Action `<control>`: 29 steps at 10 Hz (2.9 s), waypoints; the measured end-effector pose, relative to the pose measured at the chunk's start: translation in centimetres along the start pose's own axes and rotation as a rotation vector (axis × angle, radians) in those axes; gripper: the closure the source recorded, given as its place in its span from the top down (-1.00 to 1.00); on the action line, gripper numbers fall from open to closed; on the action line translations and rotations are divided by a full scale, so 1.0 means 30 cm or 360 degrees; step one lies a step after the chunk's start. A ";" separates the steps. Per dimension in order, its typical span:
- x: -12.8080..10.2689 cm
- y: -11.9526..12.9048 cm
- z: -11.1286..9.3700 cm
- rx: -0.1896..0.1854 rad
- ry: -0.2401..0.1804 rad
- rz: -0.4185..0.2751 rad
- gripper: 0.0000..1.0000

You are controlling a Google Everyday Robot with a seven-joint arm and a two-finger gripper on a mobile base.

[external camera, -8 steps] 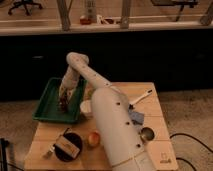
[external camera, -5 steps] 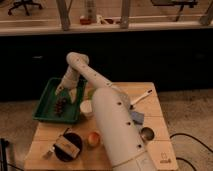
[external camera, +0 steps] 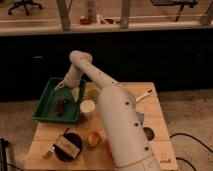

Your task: Place grapes in tray

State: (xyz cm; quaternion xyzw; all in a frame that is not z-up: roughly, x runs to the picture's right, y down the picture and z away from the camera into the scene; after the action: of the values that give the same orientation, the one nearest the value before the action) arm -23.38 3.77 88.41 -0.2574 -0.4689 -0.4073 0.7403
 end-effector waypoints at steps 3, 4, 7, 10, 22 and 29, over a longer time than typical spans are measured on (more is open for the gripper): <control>-0.005 -0.001 -0.017 0.0023 0.0004 -0.0017 0.60; -0.006 -0.003 -0.024 0.0029 0.0004 -0.0022 0.60; -0.004 -0.015 -0.035 0.0046 -0.0006 -0.0020 0.60; -0.001 -0.018 -0.046 0.0059 -0.0013 -0.0011 0.60; 0.004 -0.022 -0.051 0.0072 -0.0016 0.0003 0.60; 0.004 -0.021 -0.051 0.0072 -0.0016 0.0003 0.60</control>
State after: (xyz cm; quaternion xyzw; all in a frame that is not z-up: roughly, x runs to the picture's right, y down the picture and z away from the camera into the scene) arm -23.16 2.23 87.86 -0.2430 -0.4815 -0.3946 0.7439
